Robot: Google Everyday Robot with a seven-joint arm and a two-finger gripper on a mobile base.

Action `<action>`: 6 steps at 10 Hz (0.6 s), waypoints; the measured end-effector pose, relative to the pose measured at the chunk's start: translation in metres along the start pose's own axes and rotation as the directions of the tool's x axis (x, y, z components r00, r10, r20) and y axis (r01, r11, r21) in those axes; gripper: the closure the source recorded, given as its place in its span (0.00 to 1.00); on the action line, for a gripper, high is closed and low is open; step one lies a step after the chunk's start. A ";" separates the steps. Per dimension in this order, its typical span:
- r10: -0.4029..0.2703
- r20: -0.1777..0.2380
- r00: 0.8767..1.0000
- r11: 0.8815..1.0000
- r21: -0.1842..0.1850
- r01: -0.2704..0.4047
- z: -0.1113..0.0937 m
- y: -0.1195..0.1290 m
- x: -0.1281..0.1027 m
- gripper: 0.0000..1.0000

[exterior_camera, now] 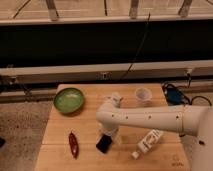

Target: Place the eraser on the white sponge

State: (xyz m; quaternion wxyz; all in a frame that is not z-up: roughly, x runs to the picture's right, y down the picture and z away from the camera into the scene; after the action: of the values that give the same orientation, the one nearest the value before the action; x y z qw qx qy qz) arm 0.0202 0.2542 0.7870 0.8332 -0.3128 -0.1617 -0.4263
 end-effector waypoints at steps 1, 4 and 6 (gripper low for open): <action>0.002 0.000 1.000 1.000 0.002 -0.002 0.003 0.000 0.002 0.20; 0.013 0.000 1.000 1.000 0.003 -0.013 0.010 0.003 0.005 0.20; 0.012 0.005 1.000 1.000 -0.005 -0.012 0.014 0.003 0.005 0.24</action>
State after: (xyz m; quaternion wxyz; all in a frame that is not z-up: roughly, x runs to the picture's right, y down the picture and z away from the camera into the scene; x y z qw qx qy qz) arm 0.0255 0.2617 0.7994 0.8347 -0.3169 -0.1610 -0.4207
